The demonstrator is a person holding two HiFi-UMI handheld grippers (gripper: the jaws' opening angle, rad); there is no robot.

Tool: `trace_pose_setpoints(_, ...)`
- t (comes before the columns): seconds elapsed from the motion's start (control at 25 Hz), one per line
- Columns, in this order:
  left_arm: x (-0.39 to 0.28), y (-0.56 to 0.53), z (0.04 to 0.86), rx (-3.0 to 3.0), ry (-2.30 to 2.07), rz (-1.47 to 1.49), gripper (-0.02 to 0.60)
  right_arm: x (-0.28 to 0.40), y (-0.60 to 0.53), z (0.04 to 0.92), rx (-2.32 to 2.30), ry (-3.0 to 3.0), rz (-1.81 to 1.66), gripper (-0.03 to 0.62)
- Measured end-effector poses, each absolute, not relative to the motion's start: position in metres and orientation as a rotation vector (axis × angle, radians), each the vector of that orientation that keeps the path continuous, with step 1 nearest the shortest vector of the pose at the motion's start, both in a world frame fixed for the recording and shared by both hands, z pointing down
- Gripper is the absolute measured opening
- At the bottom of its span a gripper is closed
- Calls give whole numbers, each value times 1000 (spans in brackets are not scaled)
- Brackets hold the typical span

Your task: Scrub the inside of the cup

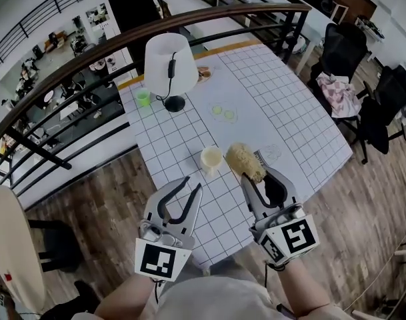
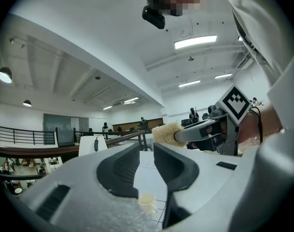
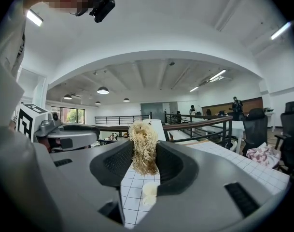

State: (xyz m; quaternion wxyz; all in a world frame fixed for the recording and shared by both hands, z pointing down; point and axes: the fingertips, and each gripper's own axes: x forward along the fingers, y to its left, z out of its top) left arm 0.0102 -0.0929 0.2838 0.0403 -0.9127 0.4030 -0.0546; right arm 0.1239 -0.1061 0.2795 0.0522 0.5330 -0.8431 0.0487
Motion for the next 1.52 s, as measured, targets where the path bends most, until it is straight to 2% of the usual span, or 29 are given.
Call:
trace_pose_setpoints(0.04, 13, -97, 293, -2798, 1238, -170, 105, 124, -110, 287, 1619, -2558, 161, 138)
trace_pose_setpoints(0.16, 21, -109, 326, -2797, 1277, -206, 127, 126, -121, 309, 1617, -2537, 207, 138)
trace_pose_setpoints(0.76, 60, -165, 477, -2875, 1371, -412, 143, 125, -186, 414, 1592, -2452, 364, 138)
trace_pose_setpoints(1.04, 79, -179, 562, -2944, 1369, -640, 153, 128, -199, 446, 1570, -2440, 422, 138)
trace_pose_setpoints(1.24, 85, -186, 588, -2955, 1376, -720, 153, 138, -206, 457, 1597, -2424, 461, 138)
trace_pose_setpoints(1.52, 85, -191, 591, -2964, 1417, -688, 138, 139, -213, 468, 1592, -2429, 488, 138)
